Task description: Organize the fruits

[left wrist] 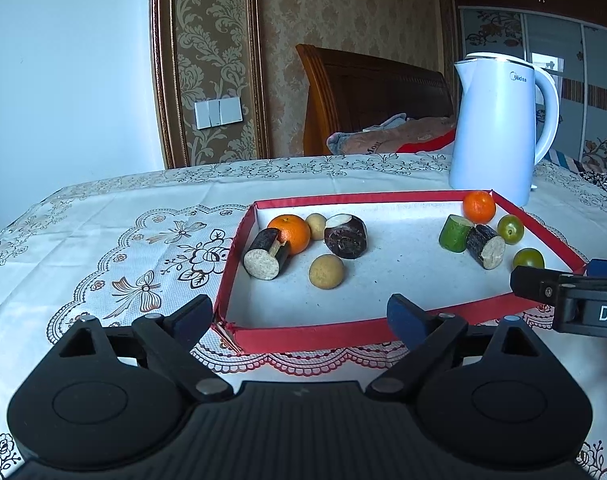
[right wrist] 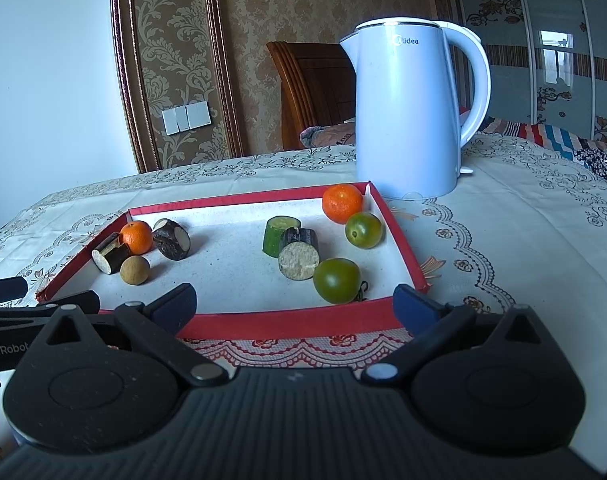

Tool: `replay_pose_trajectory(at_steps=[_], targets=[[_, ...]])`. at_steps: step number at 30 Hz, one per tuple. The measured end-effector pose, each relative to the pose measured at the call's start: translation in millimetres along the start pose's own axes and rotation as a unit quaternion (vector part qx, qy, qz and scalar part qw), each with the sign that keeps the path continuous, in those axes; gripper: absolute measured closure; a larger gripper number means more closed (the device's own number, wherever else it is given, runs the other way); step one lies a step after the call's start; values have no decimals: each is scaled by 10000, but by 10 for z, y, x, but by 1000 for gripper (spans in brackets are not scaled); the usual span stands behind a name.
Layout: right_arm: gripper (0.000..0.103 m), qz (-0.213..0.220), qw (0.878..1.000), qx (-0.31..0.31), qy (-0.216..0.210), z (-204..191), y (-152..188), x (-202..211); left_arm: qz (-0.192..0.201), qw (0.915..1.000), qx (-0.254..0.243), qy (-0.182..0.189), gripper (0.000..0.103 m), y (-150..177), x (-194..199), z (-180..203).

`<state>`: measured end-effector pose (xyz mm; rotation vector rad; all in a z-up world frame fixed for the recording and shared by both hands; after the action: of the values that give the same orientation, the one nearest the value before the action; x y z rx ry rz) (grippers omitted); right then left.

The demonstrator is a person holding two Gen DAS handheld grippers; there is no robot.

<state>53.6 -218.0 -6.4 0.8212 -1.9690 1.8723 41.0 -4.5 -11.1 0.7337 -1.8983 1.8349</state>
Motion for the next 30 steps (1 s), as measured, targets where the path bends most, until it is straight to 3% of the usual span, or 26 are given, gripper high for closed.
replay_pose_trajectory(at_steps=[16, 30], targets=[[0, 0, 10000, 4, 1, -2, 2, 0, -19, 10000, -21, 40, 8, 1, 4, 1], [0, -1, 10000, 4, 1, -4, 1, -2, 71, 9994, -346, -32, 8, 6, 13, 57]])
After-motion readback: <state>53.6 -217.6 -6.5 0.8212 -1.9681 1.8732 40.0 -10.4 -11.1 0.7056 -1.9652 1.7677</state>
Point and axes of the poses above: each gripper's, at about its wrist camera, not at the fingertips, and x roughly against the way its jaws point, z to its right, y to its underside, the point moved 4 cm from there along -x, roughly the way its jaws point, and after that the axes turned 11 degrees about -z, right-handed, at the moved point
